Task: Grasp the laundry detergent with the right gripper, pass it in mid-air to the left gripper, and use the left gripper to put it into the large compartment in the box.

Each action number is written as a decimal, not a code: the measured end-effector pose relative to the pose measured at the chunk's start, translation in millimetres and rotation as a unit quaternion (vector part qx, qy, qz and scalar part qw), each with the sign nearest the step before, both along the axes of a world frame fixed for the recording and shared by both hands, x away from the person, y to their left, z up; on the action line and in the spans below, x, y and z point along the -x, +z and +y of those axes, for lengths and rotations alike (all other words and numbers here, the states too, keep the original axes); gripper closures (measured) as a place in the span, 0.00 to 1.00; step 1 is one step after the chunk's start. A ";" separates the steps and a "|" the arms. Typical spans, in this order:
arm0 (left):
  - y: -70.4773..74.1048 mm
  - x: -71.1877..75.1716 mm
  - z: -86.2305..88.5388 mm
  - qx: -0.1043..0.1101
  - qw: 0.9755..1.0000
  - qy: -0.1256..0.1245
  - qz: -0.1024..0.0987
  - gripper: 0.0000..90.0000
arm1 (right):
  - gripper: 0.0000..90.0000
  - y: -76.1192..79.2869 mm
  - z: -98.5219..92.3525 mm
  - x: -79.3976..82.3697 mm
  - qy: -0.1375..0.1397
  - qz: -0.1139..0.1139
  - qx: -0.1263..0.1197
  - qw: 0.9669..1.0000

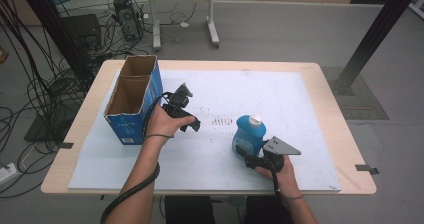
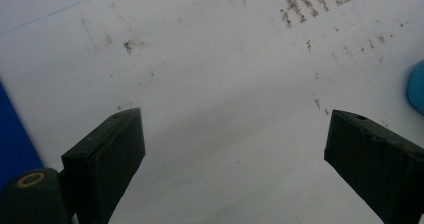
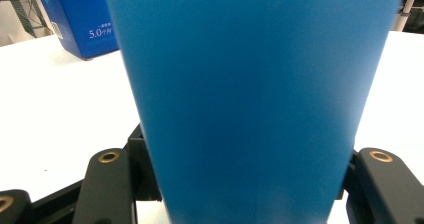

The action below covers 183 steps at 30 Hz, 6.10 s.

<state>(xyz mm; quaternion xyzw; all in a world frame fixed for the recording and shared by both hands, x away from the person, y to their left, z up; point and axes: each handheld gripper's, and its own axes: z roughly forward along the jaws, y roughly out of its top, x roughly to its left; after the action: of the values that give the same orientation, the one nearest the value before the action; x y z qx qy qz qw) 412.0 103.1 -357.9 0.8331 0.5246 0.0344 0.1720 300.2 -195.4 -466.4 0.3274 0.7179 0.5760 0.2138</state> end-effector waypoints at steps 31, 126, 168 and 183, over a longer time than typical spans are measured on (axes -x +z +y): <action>-3.5 -2.8 -1.5 -0.001 1.000 -0.002 0.004 0.11 | 0.44 -0.6 0.5 1.0 -0.002 -0.004 0.002 1.000; 7.8 -3.4 -1.5 0.005 1.000 -0.019 0.001 0.11 | 0.45 4.8 -0.4 1.2 0.003 0.001 0.014 1.000; 107.3 31.5 -21.8 0.045 0.988 -0.132 -0.059 0.10 | 0.45 98.9 -40.7 -25.7 0.140 0.046 0.017 0.989; 143.7 41.4 -40.5 -0.002 0.977 -0.203 -0.060 0.10 | 0.45 110.8 -50.9 -39.6 0.197 0.049 0.016 0.979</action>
<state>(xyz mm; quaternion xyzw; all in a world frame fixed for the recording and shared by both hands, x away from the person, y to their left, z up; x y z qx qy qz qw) 370.5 62.6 -214.2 0.9190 0.3330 0.0496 0.2050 339.8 -246.3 -355.6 0.2041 0.7869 0.5786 0.0655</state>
